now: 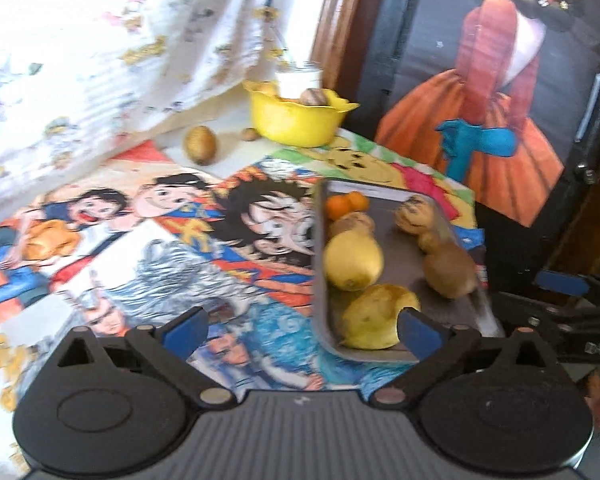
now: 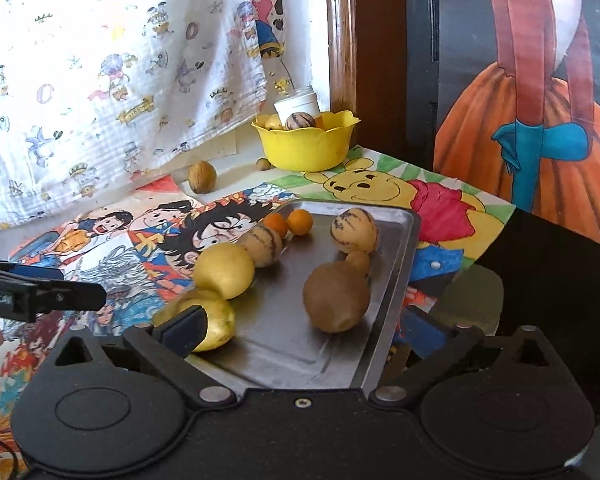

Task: Organize fruits
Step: 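Withdraw both open tools from the tray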

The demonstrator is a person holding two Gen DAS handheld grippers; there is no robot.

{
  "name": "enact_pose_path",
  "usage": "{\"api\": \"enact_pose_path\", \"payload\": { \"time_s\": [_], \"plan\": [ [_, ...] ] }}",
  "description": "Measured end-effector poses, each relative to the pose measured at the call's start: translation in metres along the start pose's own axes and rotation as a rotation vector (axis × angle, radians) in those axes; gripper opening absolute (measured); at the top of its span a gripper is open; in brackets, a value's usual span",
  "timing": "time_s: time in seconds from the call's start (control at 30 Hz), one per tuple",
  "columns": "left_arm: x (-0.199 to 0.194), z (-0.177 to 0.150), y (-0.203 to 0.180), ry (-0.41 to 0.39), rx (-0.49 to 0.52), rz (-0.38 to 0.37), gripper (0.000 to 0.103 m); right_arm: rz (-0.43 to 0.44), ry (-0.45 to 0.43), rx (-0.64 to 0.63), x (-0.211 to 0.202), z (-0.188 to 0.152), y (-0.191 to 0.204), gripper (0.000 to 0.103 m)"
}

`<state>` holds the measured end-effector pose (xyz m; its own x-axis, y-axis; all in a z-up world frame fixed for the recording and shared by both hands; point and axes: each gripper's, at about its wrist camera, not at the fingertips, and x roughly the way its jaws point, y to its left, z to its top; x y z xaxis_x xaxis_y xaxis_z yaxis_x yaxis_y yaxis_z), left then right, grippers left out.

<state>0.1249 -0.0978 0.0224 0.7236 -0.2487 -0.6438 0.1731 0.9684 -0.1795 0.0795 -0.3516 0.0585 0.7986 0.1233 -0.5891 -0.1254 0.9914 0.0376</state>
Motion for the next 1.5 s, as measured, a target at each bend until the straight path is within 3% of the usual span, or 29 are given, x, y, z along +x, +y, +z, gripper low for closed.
{"api": "enact_pose_path", "payload": {
  "time_s": [0.13, 0.4, 0.8, 1.1, 1.5],
  "plan": [
    [-0.007, -0.005, 0.006, 0.022, -0.008, 0.072, 0.102, 0.009, 0.011, 0.026, -0.01, -0.011, 0.012, 0.102],
    [-0.021, -0.019, 0.027, 0.05, -0.053, 0.117, 0.102, 0.011, 0.065, -0.004, -0.026, -0.029, 0.044, 0.102],
    [-0.042, -0.041, 0.05, 0.051, -0.03, 0.213, 0.102, 0.081, 0.121, -0.033, -0.033, -0.045, 0.088, 0.102],
    [-0.055, -0.048, 0.089, 0.054, -0.091, 0.306, 0.102, 0.147, 0.134, -0.103, -0.032, -0.037, 0.118, 0.102],
    [-0.07, -0.031, 0.12, 0.017, -0.104, 0.396, 0.102, 0.21, 0.044, -0.179, -0.05, 0.0, 0.135, 0.102]
  ]
}}
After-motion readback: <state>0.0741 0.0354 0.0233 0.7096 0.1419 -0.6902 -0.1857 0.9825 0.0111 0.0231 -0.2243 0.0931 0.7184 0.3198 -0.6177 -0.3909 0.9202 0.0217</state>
